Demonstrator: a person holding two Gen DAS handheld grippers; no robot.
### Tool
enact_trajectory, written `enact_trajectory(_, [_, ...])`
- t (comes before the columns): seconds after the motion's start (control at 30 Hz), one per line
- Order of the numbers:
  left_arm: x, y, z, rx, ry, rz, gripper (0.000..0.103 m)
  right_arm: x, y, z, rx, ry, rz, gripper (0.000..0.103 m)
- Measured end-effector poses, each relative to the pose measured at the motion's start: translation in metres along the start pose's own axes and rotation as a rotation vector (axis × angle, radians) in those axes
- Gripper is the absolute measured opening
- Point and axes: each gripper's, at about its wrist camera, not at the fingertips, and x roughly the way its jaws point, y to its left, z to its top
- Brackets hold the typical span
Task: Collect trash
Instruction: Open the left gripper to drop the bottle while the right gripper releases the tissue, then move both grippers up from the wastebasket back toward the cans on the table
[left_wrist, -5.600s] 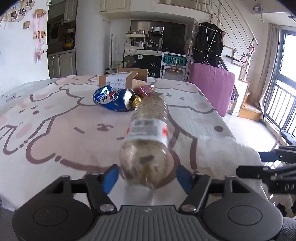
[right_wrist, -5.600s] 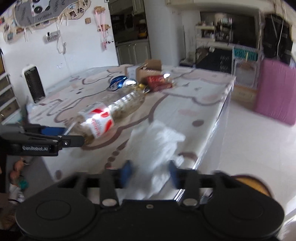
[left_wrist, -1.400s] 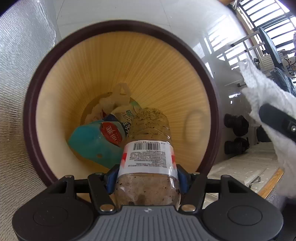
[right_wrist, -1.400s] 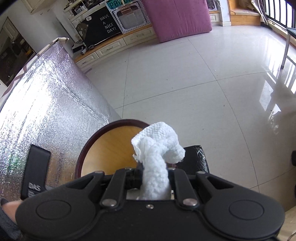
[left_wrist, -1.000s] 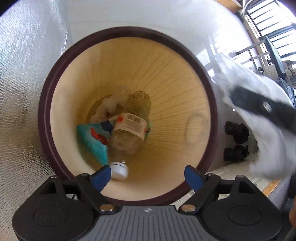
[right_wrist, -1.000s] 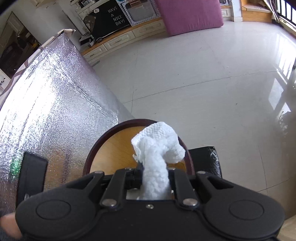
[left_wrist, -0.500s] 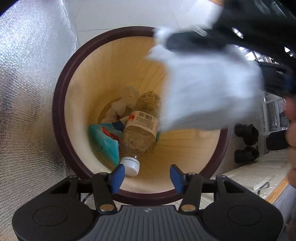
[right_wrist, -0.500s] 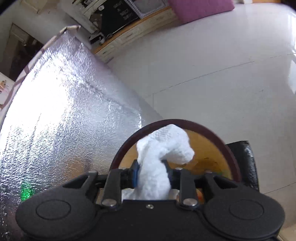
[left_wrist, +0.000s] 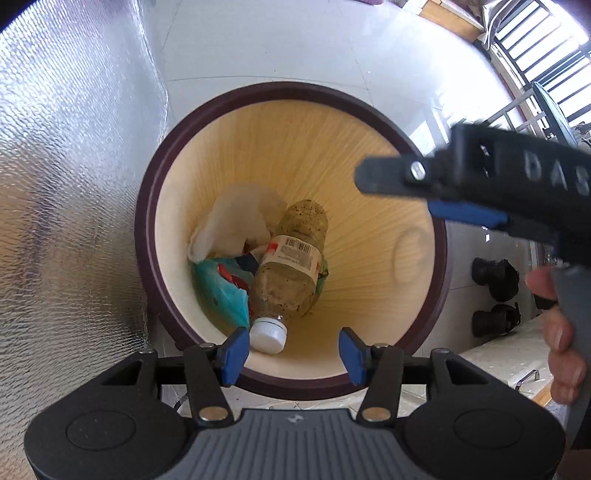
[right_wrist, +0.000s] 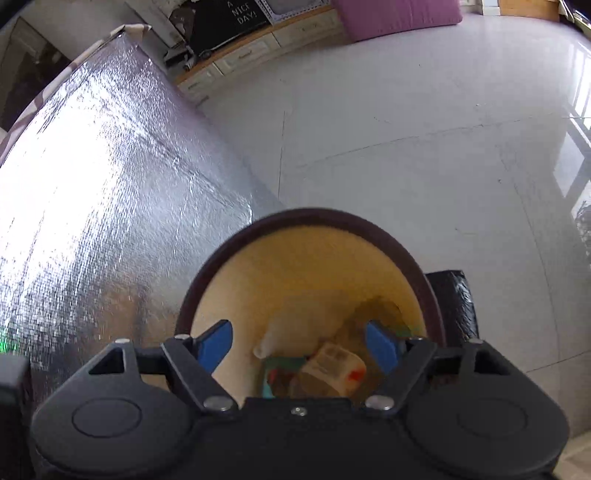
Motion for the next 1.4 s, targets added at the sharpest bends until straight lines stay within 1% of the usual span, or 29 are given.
enact_trajectory(0.1, [-0.010, -0.002, -0.002, 0.005, -0.014, 0.009, 0.054, -0.014, 0.001, -0.005, -0.017, 0.007, -0.002, 0.085])
enact_trajectory(0.27, [-0.022, -0.008, -0.006, 0.001, -0.030, 0.018, 0.056, -0.038, 0.003, -0.011, -0.063, -0.006, -0.020, 0.086])
enact_trajectory(0.3, [-0.025, -0.008, -0.007, -0.001, -0.036, 0.019, 0.057, -0.042, 0.003, -0.013, -0.069, -0.007, -0.024, 0.090])
enact_trajectory(0.33, [-0.027, -0.008, -0.008, -0.001, -0.041, 0.021, 0.058, -0.046, 0.004, -0.013, -0.073, -0.009, -0.029, 0.100])
enact_trajectory(0.37, [-0.031, -0.009, -0.009, 0.001, -0.048, 0.023, 0.062, -0.050, 0.004, -0.014, -0.079, -0.015, -0.032, 0.101])
enact_trajectory(0.43, [-0.037, -0.011, -0.010, 0.005, -0.061, 0.027, 0.064, -0.058, 0.001, -0.014, -0.082, -0.029, -0.034, 0.101])
enact_trajectory(0.47, [-0.040, -0.012, -0.011, 0.006, -0.067, 0.029, 0.067, -0.062, 0.000, -0.015, -0.080, -0.035, -0.037, 0.101])
enact_trajectory(0.53, [-0.047, -0.013, -0.013, 0.007, -0.084, 0.033, 0.076, -0.072, -0.001, -0.017, -0.078, -0.053, -0.042, 0.101])
enact_trajectory(0.6, [-0.057, -0.014, -0.017, 0.011, -0.112, 0.045, 0.092, -0.081, -0.002, -0.020, -0.079, -0.069, -0.050, 0.103])
enact_trajectory(0.67, [-0.066, -0.015, -0.019, 0.016, -0.131, 0.054, 0.100, -0.088, -0.002, -0.023, -0.081, -0.091, -0.062, 0.103])
enact_trajectory(0.7, [-0.070, -0.015, -0.021, 0.017, -0.139, 0.056, 0.102, -0.092, -0.003, -0.024, -0.083, -0.099, -0.071, 0.103])
enact_trajectory(0.8, [-0.083, -0.016, -0.025, 0.019, -0.159, 0.061, 0.103, -0.105, -0.004, -0.029, -0.093, -0.114, -0.099, 0.103])
enact_trajectory(0.97, [-0.099, -0.018, -0.033, 0.033, -0.189, 0.066, 0.103, -0.125, -0.002, -0.040, -0.099, -0.137, -0.119, 0.103])
enact_trajectory(1.13, [-0.120, -0.021, -0.043, 0.057, -0.249, 0.058, 0.103, -0.147, 0.003, -0.051, -0.124, -0.166, -0.147, 0.103])
enact_trajectory(1.4, [-0.152, -0.031, -0.055, 0.085, -0.322, 0.077, 0.103, -0.182, 0.007, -0.072, -0.145, -0.212, -0.192, 0.103])
